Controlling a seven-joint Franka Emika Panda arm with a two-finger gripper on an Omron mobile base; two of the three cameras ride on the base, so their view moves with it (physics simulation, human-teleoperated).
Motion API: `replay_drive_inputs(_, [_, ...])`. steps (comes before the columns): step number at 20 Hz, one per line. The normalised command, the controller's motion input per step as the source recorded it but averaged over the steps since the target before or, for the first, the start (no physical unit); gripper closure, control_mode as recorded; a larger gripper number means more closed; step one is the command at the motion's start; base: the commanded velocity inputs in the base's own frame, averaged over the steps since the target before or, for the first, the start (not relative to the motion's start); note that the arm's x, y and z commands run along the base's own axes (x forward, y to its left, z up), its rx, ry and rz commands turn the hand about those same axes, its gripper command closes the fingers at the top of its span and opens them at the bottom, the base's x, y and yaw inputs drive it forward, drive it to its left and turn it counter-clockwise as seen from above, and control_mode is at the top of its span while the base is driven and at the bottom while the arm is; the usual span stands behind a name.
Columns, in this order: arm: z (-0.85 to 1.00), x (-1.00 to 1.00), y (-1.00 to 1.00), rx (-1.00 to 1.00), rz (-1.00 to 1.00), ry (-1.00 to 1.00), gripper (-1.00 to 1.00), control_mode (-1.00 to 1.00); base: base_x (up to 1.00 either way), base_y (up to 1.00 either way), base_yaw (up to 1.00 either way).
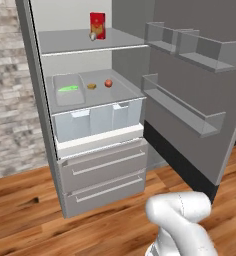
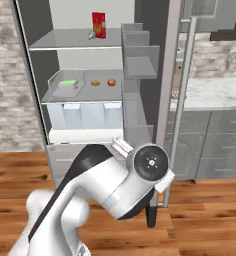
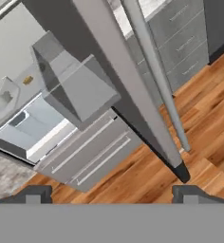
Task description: Place the tupperware on the second highest shelf of the fridge. Make space for the tupperware among the existing items by rearranging them on the shelves if needed. Close the fridge door when finished.
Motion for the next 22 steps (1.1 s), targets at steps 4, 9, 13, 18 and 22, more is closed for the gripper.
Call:
replay_drive_inputs(4, [0.0, 0.18, -0.89, 0.22, 0.0, 0.07, -1.0, -1.0, 0.0, 0.0, 0.0])
replay_drive_inputs(9, [-0.04, 0.53, -0.64, 0.25, 0.0, 0.02, -1.0, -1.0, 0.0, 0.0, 0.0])
replay_drive_inputs(13, [0.0, 0.55, -0.66, 0.28, 0.0, 0.0, -1.0, -1.0, 0.0, 0.0, 0.0])
replay_drive_inputs(18, [0.0, 0.62, -0.58, 0.25, 0.0, 0.01, -1.0, -1.0, 0.0, 0.0, 0.0])
replay_drive_inputs(22, [-0.01, 0.74, -0.4, 0.23, 0.0, 0.06, -1.0, -1.0, 0.0, 0.0, 0.0])
